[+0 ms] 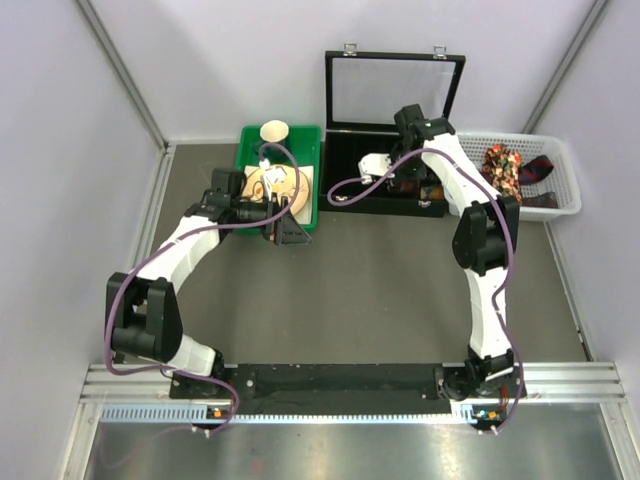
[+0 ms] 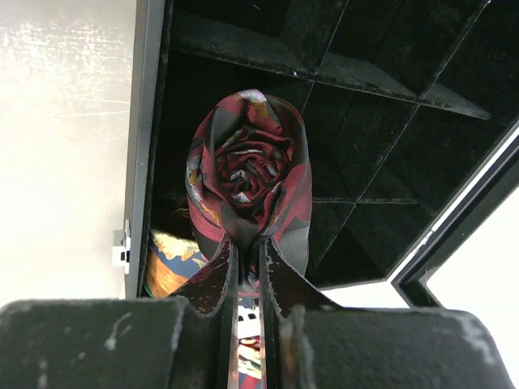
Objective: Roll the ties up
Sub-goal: Place the tie in the storage box.
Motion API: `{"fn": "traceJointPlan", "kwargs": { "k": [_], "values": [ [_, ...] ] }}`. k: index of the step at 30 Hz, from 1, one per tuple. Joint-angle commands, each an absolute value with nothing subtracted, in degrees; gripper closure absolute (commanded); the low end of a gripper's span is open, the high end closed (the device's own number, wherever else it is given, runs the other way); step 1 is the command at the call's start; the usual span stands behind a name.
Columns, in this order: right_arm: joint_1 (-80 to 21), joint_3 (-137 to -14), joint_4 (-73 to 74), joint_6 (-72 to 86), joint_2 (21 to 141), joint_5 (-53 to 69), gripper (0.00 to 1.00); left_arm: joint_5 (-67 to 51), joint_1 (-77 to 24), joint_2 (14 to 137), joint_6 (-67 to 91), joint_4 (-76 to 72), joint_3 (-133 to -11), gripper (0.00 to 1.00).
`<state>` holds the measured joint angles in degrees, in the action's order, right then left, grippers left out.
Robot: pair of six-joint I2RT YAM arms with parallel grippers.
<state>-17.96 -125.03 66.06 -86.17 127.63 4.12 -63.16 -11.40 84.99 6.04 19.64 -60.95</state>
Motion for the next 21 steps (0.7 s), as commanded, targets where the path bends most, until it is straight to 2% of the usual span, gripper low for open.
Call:
{"fn": "traceJointPlan", "kwargs": {
  "k": [1,21],
  "values": [
    [-18.9,-128.1,65.2,-85.1,129.9,2.9,1.0,-65.5,-10.9,82.7,7.4,16.8,-60.4,0.01],
    [-20.3,-129.6,65.3,-80.0,134.8,7.1,1.0,-66.4,-10.2,84.5,8.5,15.1,-59.4,0.01]
  ]
}}
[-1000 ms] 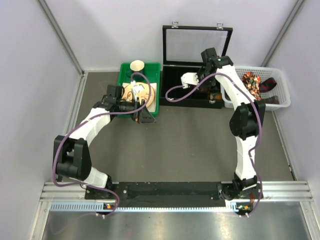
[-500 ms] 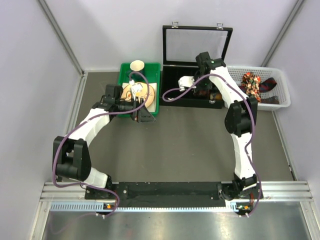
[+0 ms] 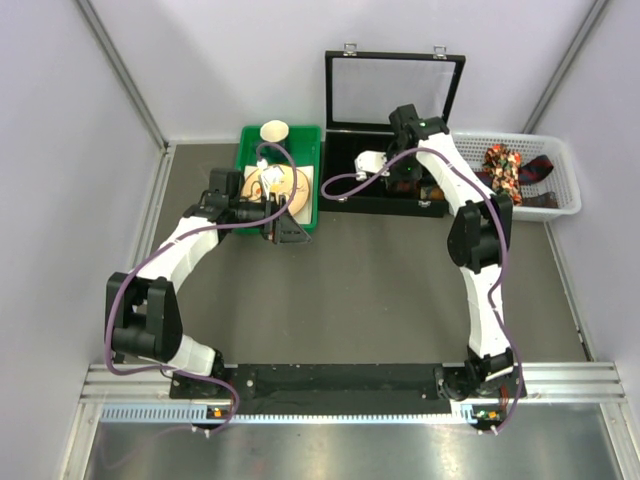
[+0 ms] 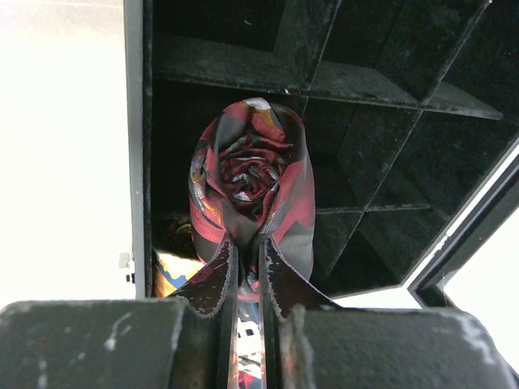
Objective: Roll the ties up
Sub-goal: Place the tie in the storage box.
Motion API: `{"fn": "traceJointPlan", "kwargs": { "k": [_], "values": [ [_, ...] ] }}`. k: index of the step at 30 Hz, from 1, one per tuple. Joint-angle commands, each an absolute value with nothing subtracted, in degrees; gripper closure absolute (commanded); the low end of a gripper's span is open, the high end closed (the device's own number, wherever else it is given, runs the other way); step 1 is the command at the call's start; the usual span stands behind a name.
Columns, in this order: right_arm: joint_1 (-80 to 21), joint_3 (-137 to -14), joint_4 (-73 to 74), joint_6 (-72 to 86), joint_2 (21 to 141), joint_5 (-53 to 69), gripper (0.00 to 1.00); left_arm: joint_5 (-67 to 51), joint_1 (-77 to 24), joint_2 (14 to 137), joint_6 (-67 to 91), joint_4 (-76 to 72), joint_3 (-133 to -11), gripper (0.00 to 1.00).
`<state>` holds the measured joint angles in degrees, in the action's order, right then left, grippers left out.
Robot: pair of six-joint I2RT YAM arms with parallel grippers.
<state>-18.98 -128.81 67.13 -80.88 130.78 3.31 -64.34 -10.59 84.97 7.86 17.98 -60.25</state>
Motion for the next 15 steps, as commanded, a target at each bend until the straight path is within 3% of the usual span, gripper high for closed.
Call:
{"fn": "traceJointPlan", "kwargs": {
  "k": [1,15],
  "values": [
    [-20.4,-129.6,65.4,-79.9,134.9,7.4,1.0,-66.5,-10.2,84.5,8.6,14.9,-59.3,0.01],
    [-21.5,-129.0,64.4,-79.5,136.4,7.8,1.0,-67.6,-9.9,85.2,9.1,14.7,-59.2,0.01]
  ]
}}
